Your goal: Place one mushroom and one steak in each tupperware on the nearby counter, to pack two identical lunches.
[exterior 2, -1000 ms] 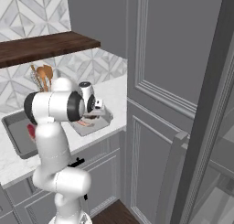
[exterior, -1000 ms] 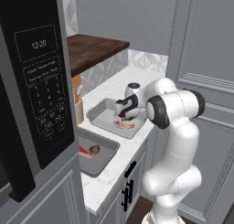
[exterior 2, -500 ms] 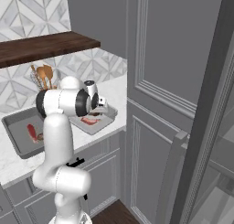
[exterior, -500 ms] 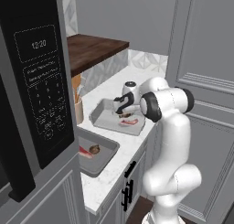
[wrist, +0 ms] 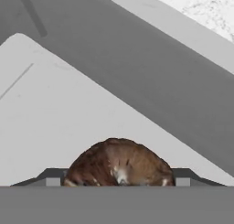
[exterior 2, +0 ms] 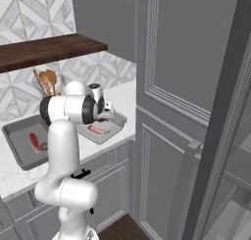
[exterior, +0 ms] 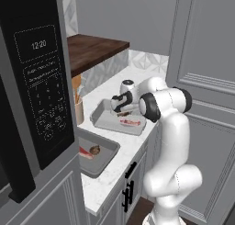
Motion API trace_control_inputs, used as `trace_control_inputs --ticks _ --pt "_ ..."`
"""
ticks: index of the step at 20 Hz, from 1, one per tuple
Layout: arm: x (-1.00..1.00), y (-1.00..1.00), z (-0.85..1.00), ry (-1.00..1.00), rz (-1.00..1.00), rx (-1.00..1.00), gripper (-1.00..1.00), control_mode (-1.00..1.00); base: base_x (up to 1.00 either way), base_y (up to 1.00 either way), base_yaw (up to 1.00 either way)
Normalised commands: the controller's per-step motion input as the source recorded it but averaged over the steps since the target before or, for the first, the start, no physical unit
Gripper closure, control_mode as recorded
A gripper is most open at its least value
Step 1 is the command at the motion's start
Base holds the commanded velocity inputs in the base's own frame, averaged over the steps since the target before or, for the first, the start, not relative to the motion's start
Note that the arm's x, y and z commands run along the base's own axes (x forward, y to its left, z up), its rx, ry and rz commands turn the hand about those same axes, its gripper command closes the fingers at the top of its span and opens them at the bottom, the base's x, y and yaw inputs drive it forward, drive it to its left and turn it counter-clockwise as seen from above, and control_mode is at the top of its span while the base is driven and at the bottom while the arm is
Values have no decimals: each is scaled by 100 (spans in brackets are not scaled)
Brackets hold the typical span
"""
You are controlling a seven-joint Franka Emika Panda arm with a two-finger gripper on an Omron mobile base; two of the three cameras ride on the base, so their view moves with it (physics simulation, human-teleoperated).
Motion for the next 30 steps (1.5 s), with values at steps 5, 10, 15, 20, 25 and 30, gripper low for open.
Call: trace_control_inputs --ticks 5,10,15,20,25,30 --pt "-22 3 5 0 -3 0 -100 -100 0 0 0" --pt "-84 -12 20 0 -10 0 -100 -100 0 0 0" --pt "-49 -6 34 0 -7 0 -100 -100 0 0 0" --pt "-100 -20 56 0 -10 8 -100 -100 0 0 0" --pt "-100 -25 74 4 -7 11 -100 -100 0 0 0" --pt "-100 -13 70 8 -6 3 -100 -100 0 0 0"
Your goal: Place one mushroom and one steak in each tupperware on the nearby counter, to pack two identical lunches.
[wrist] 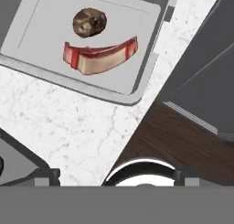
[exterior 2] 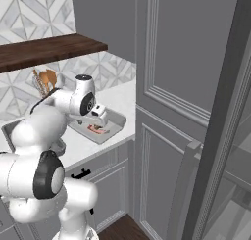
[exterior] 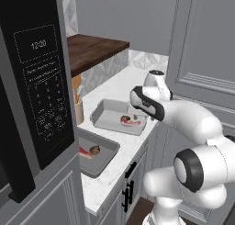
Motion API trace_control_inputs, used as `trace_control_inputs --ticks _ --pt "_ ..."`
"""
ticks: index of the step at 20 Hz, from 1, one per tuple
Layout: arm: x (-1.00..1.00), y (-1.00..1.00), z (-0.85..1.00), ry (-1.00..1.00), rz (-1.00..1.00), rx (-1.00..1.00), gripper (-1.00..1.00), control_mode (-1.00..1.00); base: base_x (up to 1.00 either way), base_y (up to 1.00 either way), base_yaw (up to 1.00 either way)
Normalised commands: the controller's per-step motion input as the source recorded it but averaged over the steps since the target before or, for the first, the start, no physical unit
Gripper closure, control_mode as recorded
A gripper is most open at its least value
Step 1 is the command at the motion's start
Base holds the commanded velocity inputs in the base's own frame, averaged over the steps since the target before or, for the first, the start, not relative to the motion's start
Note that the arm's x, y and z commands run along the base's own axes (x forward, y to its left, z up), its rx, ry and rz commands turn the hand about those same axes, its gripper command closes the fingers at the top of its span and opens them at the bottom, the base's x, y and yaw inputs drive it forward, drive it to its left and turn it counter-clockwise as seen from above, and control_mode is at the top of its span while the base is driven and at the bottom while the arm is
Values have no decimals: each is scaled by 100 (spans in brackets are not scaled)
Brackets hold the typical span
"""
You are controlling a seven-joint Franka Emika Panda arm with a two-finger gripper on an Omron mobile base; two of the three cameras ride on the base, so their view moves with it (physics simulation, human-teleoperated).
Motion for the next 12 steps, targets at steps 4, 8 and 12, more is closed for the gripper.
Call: trace_control_inputs --ticks 4,8,12 --pt "-100 -9 73 16 -1 0 -100 -100 0 0 0" --pt "-100 -2 36 12 0 -4 -100 -100 0 0 0" --pt "-100 15 0 3 0 -4 -100 -100 0 0 0"
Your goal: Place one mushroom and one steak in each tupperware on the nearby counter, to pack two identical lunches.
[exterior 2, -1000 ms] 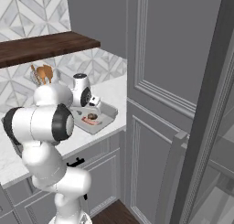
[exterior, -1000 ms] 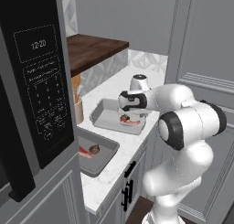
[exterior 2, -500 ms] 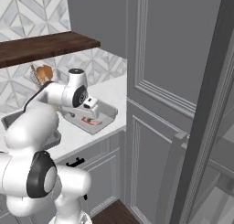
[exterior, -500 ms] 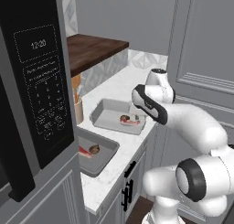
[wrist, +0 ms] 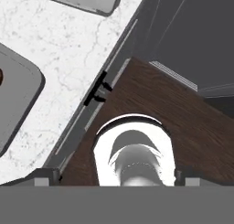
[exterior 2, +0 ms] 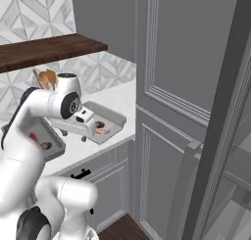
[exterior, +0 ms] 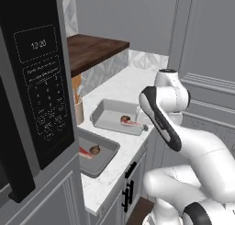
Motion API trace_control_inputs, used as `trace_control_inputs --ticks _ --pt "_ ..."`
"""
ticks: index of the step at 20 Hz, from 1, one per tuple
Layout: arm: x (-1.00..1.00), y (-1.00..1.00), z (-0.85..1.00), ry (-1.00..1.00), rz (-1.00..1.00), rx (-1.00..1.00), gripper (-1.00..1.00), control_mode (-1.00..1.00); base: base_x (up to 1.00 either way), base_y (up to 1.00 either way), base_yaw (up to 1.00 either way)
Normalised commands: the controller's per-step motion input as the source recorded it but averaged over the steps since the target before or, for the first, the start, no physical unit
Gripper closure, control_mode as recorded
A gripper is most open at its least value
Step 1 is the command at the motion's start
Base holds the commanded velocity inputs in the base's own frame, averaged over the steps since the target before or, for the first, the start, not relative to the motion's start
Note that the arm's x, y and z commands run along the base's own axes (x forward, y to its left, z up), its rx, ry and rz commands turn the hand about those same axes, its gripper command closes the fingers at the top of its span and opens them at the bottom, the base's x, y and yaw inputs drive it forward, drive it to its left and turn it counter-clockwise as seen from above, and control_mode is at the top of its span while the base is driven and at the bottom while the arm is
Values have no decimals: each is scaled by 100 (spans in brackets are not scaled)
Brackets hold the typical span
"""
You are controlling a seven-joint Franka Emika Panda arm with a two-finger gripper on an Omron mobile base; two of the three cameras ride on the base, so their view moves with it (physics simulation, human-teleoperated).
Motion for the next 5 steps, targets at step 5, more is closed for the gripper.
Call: trace_control_inputs --ticks 5 --pt "-75 8 6 -10 3 -3 -100 -100 0 0 0"
